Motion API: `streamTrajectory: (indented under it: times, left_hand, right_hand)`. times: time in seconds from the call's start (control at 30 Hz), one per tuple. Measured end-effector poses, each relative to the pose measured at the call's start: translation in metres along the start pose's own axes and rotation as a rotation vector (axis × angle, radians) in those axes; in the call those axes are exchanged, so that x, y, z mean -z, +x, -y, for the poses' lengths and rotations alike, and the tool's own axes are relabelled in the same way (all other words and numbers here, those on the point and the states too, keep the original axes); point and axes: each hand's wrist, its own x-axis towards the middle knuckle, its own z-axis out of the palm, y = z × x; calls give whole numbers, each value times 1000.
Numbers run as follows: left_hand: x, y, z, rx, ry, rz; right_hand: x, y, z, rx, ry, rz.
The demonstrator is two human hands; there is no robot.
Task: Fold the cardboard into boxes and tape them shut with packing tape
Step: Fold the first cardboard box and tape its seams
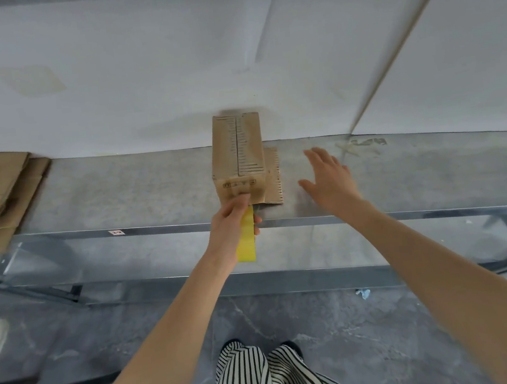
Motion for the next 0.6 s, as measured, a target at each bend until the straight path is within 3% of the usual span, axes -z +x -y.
streamTrajectory:
  times: [0.17, 0.4, 0.6]
  left_hand:
    - [0, 1, 2, -12, 10, 1]
    - [-1, 1, 3, -19, 11, -3]
    - [-4, -1, 2, -12, -24, -21]
  right_hand:
    - [-19, -5, -32, -388, -64, 23]
    - [-29, -1, -30, -415, 43, -36]
    - [-7, -4, 6, -368, 815, -66]
